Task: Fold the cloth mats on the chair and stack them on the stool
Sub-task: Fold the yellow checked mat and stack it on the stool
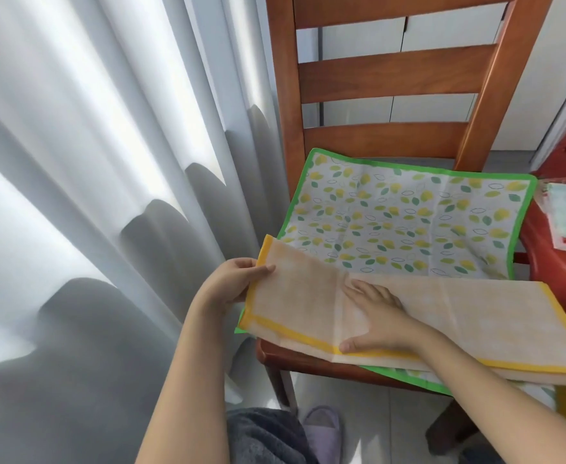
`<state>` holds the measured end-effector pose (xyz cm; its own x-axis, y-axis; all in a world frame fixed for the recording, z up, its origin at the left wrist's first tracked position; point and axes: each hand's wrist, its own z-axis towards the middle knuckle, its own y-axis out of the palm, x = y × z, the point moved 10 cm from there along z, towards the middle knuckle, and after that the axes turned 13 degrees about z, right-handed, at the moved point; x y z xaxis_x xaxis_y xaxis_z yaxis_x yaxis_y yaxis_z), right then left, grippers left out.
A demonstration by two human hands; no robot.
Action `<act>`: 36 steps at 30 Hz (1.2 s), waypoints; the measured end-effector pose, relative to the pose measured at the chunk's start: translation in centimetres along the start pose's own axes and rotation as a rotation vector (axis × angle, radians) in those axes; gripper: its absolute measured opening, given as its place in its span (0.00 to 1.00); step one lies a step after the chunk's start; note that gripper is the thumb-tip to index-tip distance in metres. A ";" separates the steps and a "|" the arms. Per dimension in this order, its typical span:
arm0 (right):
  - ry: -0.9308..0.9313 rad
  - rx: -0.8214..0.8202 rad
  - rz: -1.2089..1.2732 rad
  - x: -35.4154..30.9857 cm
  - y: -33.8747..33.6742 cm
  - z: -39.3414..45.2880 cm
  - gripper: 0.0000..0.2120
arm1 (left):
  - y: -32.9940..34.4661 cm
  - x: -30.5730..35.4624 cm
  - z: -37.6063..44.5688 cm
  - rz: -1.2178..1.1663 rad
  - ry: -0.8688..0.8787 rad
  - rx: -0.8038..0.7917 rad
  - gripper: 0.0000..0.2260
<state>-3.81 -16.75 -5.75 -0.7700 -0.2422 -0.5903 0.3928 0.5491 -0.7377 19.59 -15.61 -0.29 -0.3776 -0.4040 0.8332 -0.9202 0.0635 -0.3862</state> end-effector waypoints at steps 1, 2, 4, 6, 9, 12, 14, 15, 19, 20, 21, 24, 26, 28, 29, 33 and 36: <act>-0.003 -0.012 -0.015 0.1 0.2 0.0 0.61 | 0.3 0.6 -0.1 -0.034 0.009 -0.013 0.14; -0.008 -0.013 -0.022 0.1 0.3 0.0 0.62 | 0.6 1.1 -0.1 -0.062 0.014 -0.025 0.12; -0.017 -0.009 -0.019 0.2 0.4 0.0 0.64 | 1.9 2.6 -0.5 -0.137 0.040 -0.069 0.08; -0.039 -0.011 0.004 0.0 0.4 -0.2 0.67 | 3.2 4.1 -0.9 -0.208 0.059 -0.090 0.07; -0.047 0.033 0.188 -0.3 -0.4 -0.9 0.55 | 5.0 5.9 -0.6 -0.274 0.100 -0.072 0.14; -0.007 0.262 0.574 1.1 -3.7 -2.4 0.30 | 7.8 8.0 -0.6 -0.263 0.138 -0.086 0.21; 0.049 0.386 0.770 2.7 -6.0 -4.0 0.18 | 10.2 9.0 -0.5 -0.220 0.148 -0.091 0.15; 0.092 0.414 0.871 3.6 -6.8 -4.9 0.14 | 11.5 9.3 -0.4 -0.188 0.141 -0.087 0.15; 0.266 0.377 1.154 6.1 -7.5 -8.1 0.13 | 16.9 9.6 -0.3 -0.092 0.097 -0.083 0.21; 0.286 0.342 1.160 6.4 -7.4 -8.7 0.15 | 18.2 9.4 -0.3 -0.064 0.089 -0.091 0.22; 0.295 0.305 1.149 6.5 -7.2 -9.0 0.17 | 19.3 9.2 -0.2 -0.029 0.086 -0.094 0.22; 0.318 0.215 1.042 7.0 -6.7 -10.0 0.17 | 22.3 8.5 0.3 0.083 0.077 -0.108 0.23; 0.328 0.140 0.839 7.2 -5.8 -10.3 0.11 | 23.4 8.0 0.7 0.155 0.062 -0.108 0.23; 0.314 0.095 0.671 7.5 -5.0 -10.1 0.06 | 24.0 7.6 0.9 0.254 0.062 -0.100 0.23; 0.306 0.097 0.643 7.7 -4.8 -10.1 0.04 | 24.3 7.6 1.0 0.301 0.064 -0.095 0.23; 0.317 0.166 0.562 7.9 -5.1 -10.2 0.10 | 25.0 7.8 1.2 0.398 0.093 -0.084 0.24; 0.352 0.205 0.503 8.5 -5.1 -10.3 0.09 | 24.6 8.1 2.1 0.479 0.134 -0.034 0.21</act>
<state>-17.53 -13.36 -3.65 -0.5720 0.3006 -0.7632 0.8099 0.3546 -0.4673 -5.85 -19.24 -3.91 -0.7669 -0.2016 0.6092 -0.6417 0.2438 -0.7272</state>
